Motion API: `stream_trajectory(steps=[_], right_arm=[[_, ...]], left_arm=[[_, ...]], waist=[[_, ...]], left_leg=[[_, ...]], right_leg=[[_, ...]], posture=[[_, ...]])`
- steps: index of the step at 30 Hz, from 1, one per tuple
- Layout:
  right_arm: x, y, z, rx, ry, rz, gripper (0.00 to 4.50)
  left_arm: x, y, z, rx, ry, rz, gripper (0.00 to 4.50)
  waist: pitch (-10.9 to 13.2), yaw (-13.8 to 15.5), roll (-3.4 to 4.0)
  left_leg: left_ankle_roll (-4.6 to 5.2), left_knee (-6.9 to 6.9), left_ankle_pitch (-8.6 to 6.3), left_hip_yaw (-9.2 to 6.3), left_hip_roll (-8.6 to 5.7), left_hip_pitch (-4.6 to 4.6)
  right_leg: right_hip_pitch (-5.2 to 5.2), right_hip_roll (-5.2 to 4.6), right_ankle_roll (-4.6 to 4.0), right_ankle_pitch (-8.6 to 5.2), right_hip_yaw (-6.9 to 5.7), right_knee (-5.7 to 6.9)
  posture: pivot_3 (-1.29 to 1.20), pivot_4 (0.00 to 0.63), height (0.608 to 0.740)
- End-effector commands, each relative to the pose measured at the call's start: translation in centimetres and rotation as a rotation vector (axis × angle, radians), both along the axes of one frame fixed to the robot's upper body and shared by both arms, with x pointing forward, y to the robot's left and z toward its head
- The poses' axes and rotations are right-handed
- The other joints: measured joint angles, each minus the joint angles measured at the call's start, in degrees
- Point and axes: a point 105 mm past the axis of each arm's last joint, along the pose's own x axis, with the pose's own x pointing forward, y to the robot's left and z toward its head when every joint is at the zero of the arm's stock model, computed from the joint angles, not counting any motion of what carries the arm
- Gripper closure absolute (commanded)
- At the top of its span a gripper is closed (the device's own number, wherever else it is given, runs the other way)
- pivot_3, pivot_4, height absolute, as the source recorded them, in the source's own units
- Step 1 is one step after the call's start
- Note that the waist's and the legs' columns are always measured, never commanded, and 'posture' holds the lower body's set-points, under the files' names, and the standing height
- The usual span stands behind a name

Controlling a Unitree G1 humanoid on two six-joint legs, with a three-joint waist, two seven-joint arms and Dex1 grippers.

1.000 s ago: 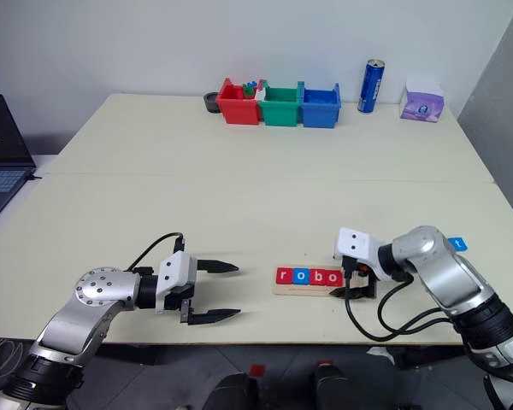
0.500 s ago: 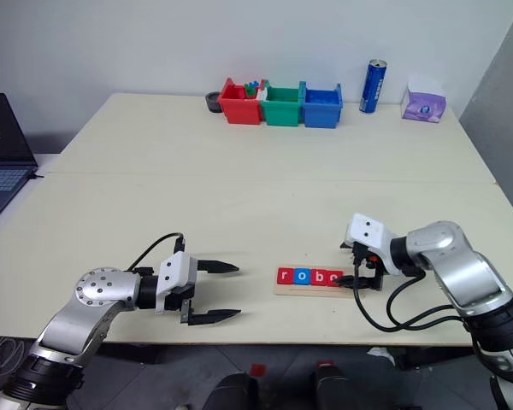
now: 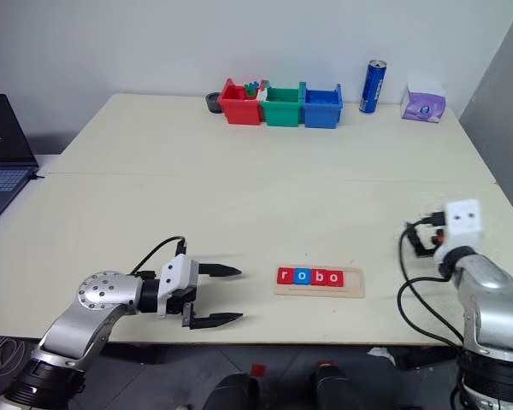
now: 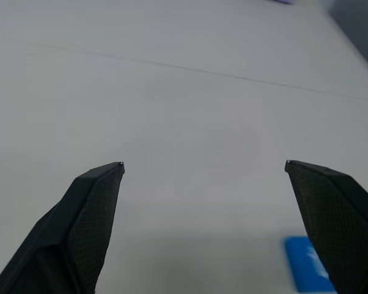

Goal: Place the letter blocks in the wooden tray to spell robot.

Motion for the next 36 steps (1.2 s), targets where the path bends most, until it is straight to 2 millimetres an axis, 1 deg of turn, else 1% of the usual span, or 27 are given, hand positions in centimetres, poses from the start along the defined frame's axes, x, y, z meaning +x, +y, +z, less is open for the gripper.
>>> stream_trajectory(steps=[1, 5, 9, 13, 19, 28, 31, 33, 34, 36], right_arm=[[-0.8, -2.1, 0.6, -0.024, -0.068, -0.141, 0.04], [-0.8, -3.6, -0.7, 0.023, -0.04, -0.198, 0.04], [-0.3, -4.2, -2.4, 0.06, 0.024, -0.161, 0.04], [0.0, -5.2, -3.5, 0.073, 0.083, -0.126, 0.04], [0.7, -6.2, -4.2, 0.127, 0.124, -0.09, 0.04], [1.4, -6.0, -4.9, 0.154, 0.172, -0.031, 0.04], [1.6, -5.9, -5.1, 0.157, 0.187, -0.017, 0.64], [1.6, -5.8, -5.4, 0.155, 0.201, -0.014, 1.29], [1.5, -5.8, -5.5, 0.157, 0.207, -0.014, 1.73], [1.5, -5.7, -5.7, 0.16, 0.214, -0.012, 2.44]], left_arm=[[-0.1, -0.7, 0.9, -0.015, -0.034, -0.035, 0.0], [0.0, -0.8, 0.9, -0.013, -0.036, -0.04, 0.0], [0.0, -0.8, 0.8, -0.01, -0.036, -0.042, 0.0], [-0.1, -0.6, 0.8, -0.007, -0.038, -0.039, 0.0], [0.0, -0.2, 0.7, 0.002, -0.04, -0.028, 0.0], [0.1, -0.3, 0.9, 0.006, -0.045, -0.031, 0.0], [0.1, -0.4, 1.1, 0.008, -0.048, -0.032, 0.0], [0.1, -0.4, 1.1, 0.009, -0.048, -0.033, 0.0], [0.1, -0.4, 1.1, 0.01, -0.049, -0.033, 0.0], [0.1, -0.3, 1.1, 0.01, -0.049, -0.032, 0.0]], waist=[[0.0, -0.1, 0.01], [0.0, -0.2, 0.03], [0.0, -0.2, 0.03], [0.0, -0.1, 0.05], [0.0, -0.2, 0.05], [0.0, -0.3, 0.05], [0.0, -0.3, 0.04], [0.0, -0.3, 0.03], [0.0, -0.3, 0.02], [0.0, -0.2, 0.01]], left_leg=[[0.0, -0.01, 0.0, 0.02, 0.0, 0.01], [0.01, -0.02, 0.0, 0.06, 0.01, 0.06], [0.01, -0.02, 0.0, 0.14, 0.0, 0.06], [0.02, -0.02, 0.0, 0.18, -0.01, 0.06], [0.02, -0.02, -0.01, 0.21, -0.01, 0.09], [0.02, -0.02, -0.01, 0.26, 0.0, 0.12], [0.02, -0.01, 0.0, 0.26, 0.0, 0.14], [0.02, -0.01, 0.0, 0.26, 0.0, 0.14], [0.02, 0.0, 0.0, 0.26, 0.01, 0.14], [0.02, 0.01, 0.0, 0.25, 0.02, 0.15]], right_leg=[[0.0, 0.0, 0.0, 0.0, 0.02, 0.0], [0.0, 0.04, 0.0, 0.0, 0.06, 0.01], [0.01, 0.04, -0.01, 0.0, 0.06, 0.0], [0.01, 0.03, -0.01, 0.0, 0.09, -0.01], [0.03, 0.05, -0.01, 0.0, 0.11, -0.01], [0.04, 0.06, 0.01, 0.01, 0.15, -0.01], [0.06, 0.07, 0.02, 0.02, 0.15, -0.01], [0.06, 0.07, 0.02, 0.02, 0.15, -0.01], [0.07, 0.07, 0.03, 0.02, 0.16, -0.02], [0.09, 0.07, 0.03, 0.02, 0.15, -0.02]], posture=[[0.0, 0.15, 0.74], [0.0, 0.15, 0.74], [0.0, 0.15, 0.74], [0.0, 0.15, 0.74], [0.0, 0.15, 0.74], [0.0, 0.15, 0.74], [0.0, 0.15, 0.74], [0.0, 0.15, 0.74], [0.0, 0.15, 0.74], [0.0, 0.15, 0.74]])
